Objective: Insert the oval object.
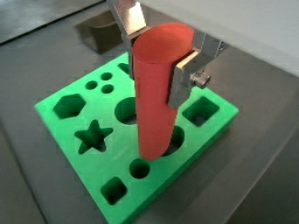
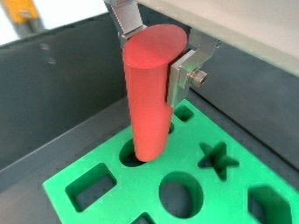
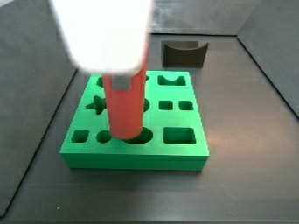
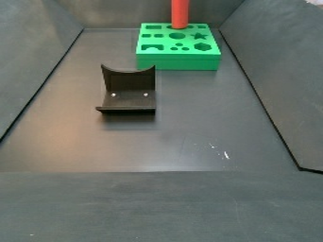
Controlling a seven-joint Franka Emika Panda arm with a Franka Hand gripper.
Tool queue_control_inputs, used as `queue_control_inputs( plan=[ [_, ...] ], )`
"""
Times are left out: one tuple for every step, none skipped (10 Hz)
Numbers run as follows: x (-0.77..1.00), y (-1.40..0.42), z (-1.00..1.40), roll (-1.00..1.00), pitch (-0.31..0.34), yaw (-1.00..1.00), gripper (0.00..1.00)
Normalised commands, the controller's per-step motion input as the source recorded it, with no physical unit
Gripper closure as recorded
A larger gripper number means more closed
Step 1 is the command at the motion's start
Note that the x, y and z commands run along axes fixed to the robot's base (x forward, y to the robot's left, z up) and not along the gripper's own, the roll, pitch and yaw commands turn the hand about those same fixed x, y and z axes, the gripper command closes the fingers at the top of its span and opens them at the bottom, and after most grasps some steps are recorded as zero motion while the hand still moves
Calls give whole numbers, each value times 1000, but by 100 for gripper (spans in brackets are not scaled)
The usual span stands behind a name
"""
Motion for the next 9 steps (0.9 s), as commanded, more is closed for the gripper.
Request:
queue_control_inputs(
  plan=[
    [126, -123, -100, 40, 61, -760, 100],
    [300, -183, -23, 11, 57, -623, 100],
    [469, -189, -69, 0, 54, -486, 100],
    [494, -57, -203, -33, 49, -414, 100],
    [434, 0, -240, -26, 30, -306, 100],
    [231, 43, -251, -27, 16, -209, 100],
    [0, 37, -254, 0, -4, 0, 100],
    [0, 117, -309, -106, -79, 0, 100],
    [-57, 186, -357, -287, -151, 0, 100]
  ],
)
